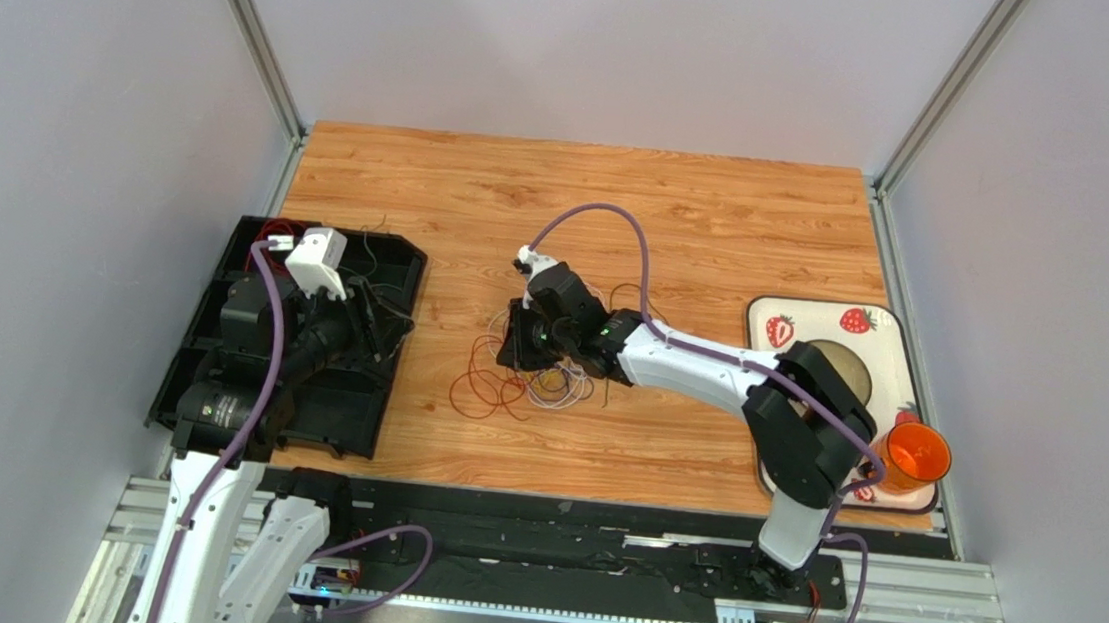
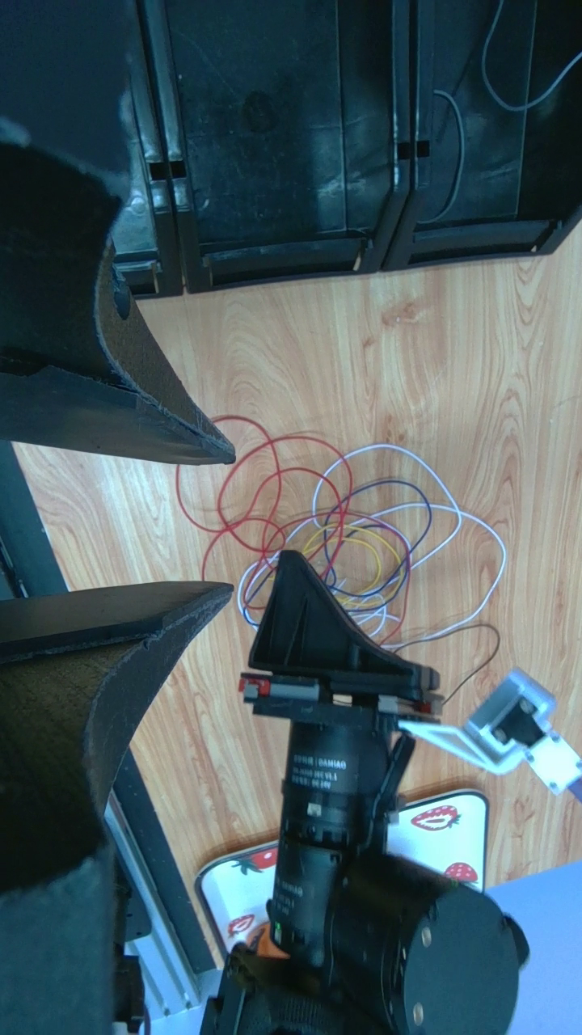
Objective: Untangle the cables
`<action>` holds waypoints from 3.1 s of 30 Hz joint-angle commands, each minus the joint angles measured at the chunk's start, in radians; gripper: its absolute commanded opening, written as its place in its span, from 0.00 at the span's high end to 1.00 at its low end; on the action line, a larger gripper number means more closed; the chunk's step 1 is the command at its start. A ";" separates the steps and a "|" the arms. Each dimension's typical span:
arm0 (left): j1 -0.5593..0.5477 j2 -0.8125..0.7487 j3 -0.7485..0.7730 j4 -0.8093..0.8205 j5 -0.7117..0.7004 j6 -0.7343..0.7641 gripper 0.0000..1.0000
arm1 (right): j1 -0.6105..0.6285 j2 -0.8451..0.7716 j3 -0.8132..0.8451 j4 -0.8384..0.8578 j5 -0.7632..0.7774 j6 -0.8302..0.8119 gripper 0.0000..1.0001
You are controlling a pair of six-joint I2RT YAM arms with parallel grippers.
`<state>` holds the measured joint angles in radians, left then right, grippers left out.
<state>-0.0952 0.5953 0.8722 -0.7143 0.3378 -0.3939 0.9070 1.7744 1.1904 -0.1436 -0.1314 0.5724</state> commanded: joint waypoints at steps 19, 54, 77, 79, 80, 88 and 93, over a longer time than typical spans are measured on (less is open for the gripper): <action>-0.038 0.067 0.017 -0.033 -0.121 -0.006 0.52 | 0.052 0.165 0.284 -0.353 0.108 -0.141 0.73; -0.686 0.759 0.053 0.205 -0.623 0.033 0.43 | -0.163 -0.334 -0.405 -0.124 0.294 -0.026 0.53; -0.709 0.989 0.071 0.303 -0.585 0.147 0.43 | -0.169 -0.397 -0.514 0.047 0.187 -0.085 0.53; -0.710 1.012 0.079 0.293 -0.591 0.124 0.43 | -0.168 -0.392 -0.511 0.045 0.185 -0.085 0.53; -0.709 1.018 0.071 0.297 -0.592 0.107 0.43 | -0.168 -0.394 -0.512 0.047 0.184 -0.086 0.53; -0.707 1.031 0.079 0.239 -0.723 -0.089 0.40 | -0.168 -0.391 -0.514 0.049 0.176 -0.089 0.53; -0.707 1.034 0.056 0.248 -0.706 -0.154 0.40 | -0.169 -0.391 -0.512 0.050 0.173 -0.089 0.53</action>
<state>-0.7986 1.6325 0.9226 -0.4686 -0.3588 -0.4541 0.7410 1.3857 0.6662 -0.1368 0.0490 0.4992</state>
